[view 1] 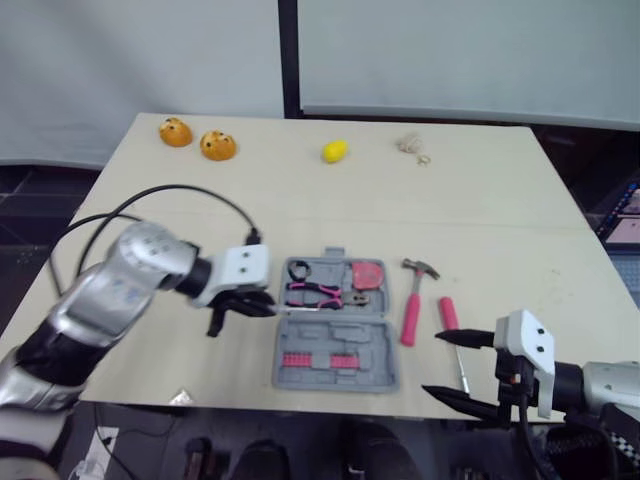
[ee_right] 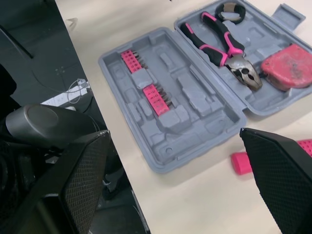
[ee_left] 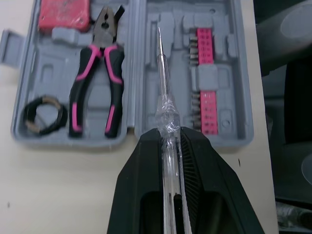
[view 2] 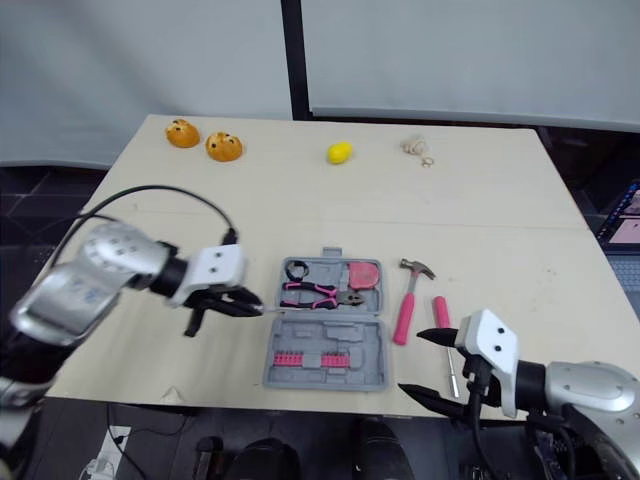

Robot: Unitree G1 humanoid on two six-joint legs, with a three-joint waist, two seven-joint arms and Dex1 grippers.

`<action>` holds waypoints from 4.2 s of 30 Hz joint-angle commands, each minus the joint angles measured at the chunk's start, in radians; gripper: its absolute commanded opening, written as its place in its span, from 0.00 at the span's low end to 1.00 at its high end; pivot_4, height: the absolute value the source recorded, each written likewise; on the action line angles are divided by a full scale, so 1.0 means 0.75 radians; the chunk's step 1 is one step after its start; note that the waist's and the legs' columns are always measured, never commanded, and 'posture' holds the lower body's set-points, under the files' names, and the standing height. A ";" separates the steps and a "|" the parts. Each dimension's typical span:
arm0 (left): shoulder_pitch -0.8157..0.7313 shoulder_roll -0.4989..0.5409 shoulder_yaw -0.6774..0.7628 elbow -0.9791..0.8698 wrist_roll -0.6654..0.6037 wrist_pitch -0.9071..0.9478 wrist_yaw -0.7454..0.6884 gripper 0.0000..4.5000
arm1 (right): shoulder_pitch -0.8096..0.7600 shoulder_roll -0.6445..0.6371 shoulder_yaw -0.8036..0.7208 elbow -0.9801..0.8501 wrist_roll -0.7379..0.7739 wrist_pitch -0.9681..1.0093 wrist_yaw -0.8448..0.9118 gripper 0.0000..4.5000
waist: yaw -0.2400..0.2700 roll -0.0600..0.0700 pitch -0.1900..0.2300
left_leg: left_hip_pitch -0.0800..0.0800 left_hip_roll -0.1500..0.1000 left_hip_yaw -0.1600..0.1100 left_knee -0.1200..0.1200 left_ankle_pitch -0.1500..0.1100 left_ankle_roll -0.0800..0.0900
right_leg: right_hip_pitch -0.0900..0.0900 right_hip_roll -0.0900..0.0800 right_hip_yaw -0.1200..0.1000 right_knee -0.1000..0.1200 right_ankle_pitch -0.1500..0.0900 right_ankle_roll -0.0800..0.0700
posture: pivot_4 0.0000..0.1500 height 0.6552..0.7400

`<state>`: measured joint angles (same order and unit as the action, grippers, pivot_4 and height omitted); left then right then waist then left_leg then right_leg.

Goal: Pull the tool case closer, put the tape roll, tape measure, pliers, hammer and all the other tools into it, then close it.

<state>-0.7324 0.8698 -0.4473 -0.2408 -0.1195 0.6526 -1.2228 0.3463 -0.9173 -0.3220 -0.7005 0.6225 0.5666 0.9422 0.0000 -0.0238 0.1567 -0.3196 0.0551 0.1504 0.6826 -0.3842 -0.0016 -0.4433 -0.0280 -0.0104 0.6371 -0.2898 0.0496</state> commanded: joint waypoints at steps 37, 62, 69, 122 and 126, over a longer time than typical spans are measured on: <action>-0.101 -0.450 -0.394 0.269 0.557 0.013 0.067 0.01 | 0.145 0.082 -0.040 -0.097 -0.019 -0.022 -0.060 1.00 | -0.001 -0.002 0.002 | 0.002 -0.001 -0.008 0.000 -0.002 0.003 | -0.001 0.000 0.021 0.003 0.002 0.004 | 1.00 0.96; 0.045 -0.336 0.068 0.362 0.171 -0.300 -0.057 0.99 | 0.173 0.099 -0.069 -0.129 -0.010 -0.007 -0.071 1.00 | -0.001 0.000 0.001 | 0.003 0.000 -0.008 0.000 -0.002 0.003 | -0.002 -0.001 0.022 0.007 0.001 0.002 | 1.00 0.96; 0.167 -0.562 0.286 0.792 -0.080 -0.858 -0.121 0.81 | 0.145 0.086 -0.085 -0.124 0.008 0.017 -0.067 1.00 | 0.001 -0.002 0.002 | 0.006 -0.001 -0.009 0.003 -0.002 0.003 | -0.001 -0.002 0.019 0.006 0.002 0.004 | 1.00 0.96; 0.388 -0.469 0.526 0.471 -0.304 -0.747 -0.026 0.52 | 0.203 0.197 -0.287 -0.118 -0.001 0.046 -0.161 1.00 | -0.003 -0.003 -0.023 | 0.017 0.008 -0.005 0.000 -0.011 0.002 | 0.005 0.001 0.019 0.001 0.001 0.001 | 1.00 0.96; 0.550 -0.296 0.700 0.322 -0.416 -0.521 0.022 0.99 | 0.314 0.233 -0.470 -0.089 0.028 0.062 -0.135 1.00 | -0.006 0.003 -0.023 | 0.022 0.008 -0.005 -0.003 -0.012 0.002 | 0.008 0.001 0.019 0.000 0.000 0.000 | 1.00 0.96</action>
<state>-0.3579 0.6292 0.0375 0.0322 -0.3989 0.2043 -1.2240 0.5663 -0.7518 -0.6080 -0.7692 0.6196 0.6127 0.8346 -0.0047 -0.0214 0.1397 -0.3022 0.0613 0.1472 0.6799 -0.3937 -0.0004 -0.4359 -0.0275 0.0042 0.6365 -0.2900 0.0494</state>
